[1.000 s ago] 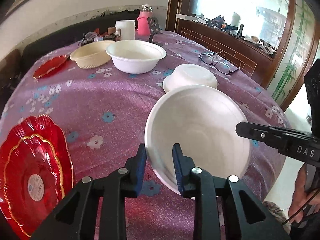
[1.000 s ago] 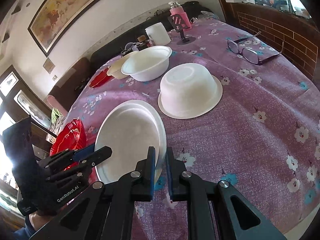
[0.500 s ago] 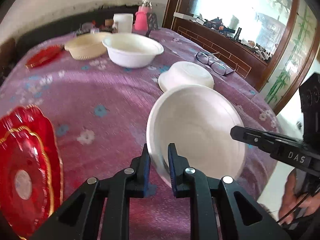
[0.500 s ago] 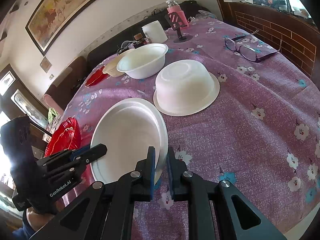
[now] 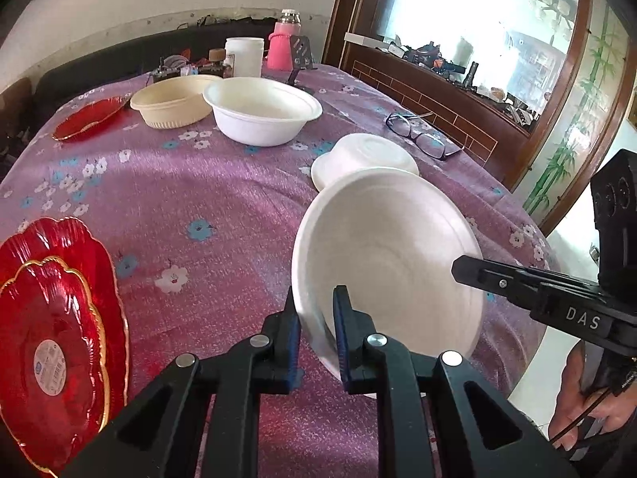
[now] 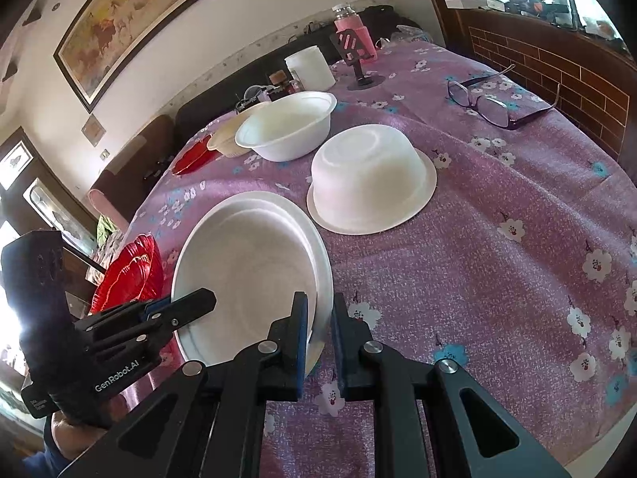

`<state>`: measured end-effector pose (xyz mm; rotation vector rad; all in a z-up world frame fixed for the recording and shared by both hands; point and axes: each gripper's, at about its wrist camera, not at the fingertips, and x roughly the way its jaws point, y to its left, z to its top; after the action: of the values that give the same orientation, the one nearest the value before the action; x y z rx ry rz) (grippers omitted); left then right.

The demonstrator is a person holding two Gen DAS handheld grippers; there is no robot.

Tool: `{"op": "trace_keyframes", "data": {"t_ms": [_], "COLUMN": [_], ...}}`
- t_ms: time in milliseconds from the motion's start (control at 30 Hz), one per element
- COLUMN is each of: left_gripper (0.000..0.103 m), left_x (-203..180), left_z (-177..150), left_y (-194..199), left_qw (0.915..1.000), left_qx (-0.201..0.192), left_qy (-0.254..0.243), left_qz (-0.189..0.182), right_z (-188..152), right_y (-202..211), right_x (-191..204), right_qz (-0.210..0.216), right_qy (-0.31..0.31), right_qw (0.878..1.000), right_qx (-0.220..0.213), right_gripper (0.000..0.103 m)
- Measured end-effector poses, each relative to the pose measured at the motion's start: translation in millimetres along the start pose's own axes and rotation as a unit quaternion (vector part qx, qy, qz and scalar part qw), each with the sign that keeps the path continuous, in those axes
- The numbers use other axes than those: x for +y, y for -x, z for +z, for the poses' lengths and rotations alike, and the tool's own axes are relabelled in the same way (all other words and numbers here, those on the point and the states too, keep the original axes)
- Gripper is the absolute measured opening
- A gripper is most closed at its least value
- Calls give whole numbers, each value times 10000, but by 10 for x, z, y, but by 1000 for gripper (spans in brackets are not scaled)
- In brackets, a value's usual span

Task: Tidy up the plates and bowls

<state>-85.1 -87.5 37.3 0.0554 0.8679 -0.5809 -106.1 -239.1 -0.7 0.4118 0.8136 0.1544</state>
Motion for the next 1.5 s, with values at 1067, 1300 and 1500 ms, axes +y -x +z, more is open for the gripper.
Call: {"op": "trace_keyframes", "data": {"t_ms": [1067, 1300, 1500], "left_gripper": [15, 15, 15], "left_x": [1101, 1537, 1767], "left_z": [-249, -454, -590], "left_y": [1204, 1335, 1282], "left_qw": [9871, 9805, 9771], "left_qx": [-946, -887, -759], "left_qy": [896, 1278, 1551], "left_qz": [928, 1203, 1241], "right_z": [238, 158, 70], "right_y": [-423, -824, -1084], "right_x": [1532, 1952, 2125], "right_qz": [853, 1043, 993], "right_qy": [1191, 1441, 1545], "right_qw": [9887, 9809, 9772], "right_qx": [307, 785, 1067], "right_gripper": [13, 13, 13]}}
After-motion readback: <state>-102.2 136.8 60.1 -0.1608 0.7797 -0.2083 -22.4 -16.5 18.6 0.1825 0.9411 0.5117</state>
